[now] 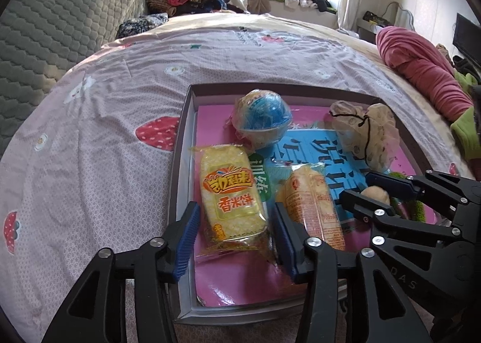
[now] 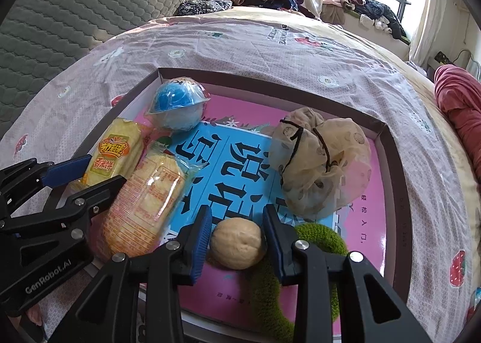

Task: Organize objects
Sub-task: 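Lower the yellow snack pack into the tray with the left tool while the right tool lowers the walnut, then open the left tool on the snack pack while the right tool releases the walnut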

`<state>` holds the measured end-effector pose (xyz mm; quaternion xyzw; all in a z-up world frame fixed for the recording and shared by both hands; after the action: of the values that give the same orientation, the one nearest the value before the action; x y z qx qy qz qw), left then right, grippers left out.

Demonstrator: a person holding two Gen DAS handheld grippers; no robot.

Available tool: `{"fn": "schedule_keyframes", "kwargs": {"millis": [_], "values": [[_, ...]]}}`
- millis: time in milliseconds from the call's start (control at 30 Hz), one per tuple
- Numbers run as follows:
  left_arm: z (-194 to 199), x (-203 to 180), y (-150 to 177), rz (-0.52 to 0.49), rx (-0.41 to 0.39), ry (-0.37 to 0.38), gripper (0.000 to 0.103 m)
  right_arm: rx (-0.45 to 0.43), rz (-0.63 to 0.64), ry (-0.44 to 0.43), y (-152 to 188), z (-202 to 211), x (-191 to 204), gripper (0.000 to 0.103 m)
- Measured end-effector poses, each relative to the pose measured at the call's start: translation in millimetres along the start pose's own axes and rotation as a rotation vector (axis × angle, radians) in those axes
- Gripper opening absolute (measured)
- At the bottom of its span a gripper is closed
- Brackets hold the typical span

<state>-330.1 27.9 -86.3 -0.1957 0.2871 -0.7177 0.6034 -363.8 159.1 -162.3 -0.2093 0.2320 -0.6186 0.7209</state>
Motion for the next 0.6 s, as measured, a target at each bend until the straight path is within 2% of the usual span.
{"fn": "schedule_keyframes", "kwargs": {"millis": [67,133,267,433,600], "values": [[4.8,-0.1,-1.0,-0.002,-0.017,-0.015,0.068,-0.006,-0.001,0.002,-0.4,2.5,-0.8,0.038],[8.3,1.1,-2.5,0.001,-0.027,-0.011,0.068,-0.013,-0.002,0.012,-0.8,5.7,-2.3,0.045],[13.4,3.1,-4.5,0.006,-0.038,-0.004,0.068,-0.031,-0.01,0.014,-2.2,11.9,-5.7,0.047],[18.8,8.0,-7.1,0.02,-0.052,-0.006,0.07,-0.043,-0.013,0.025,-3.6,18.1,-7.6,0.056],[26.5,11.7,-9.3,0.034,-0.072,0.002,0.07,-0.055,-0.021,0.03,-4.2,22.5,-10.2,0.059]]}}
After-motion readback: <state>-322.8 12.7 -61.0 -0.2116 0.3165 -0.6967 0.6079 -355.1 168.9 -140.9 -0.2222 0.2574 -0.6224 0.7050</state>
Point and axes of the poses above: each gripper's, at about its wrist camera, not at the fingertips, and z roughly against the way its jaws point, x to its left, y to its underside, the point moved 3 cm from there along -z, roughly the way its jaws point, and after that the axes turned 2 degrees about z, right-handed, at the moved point
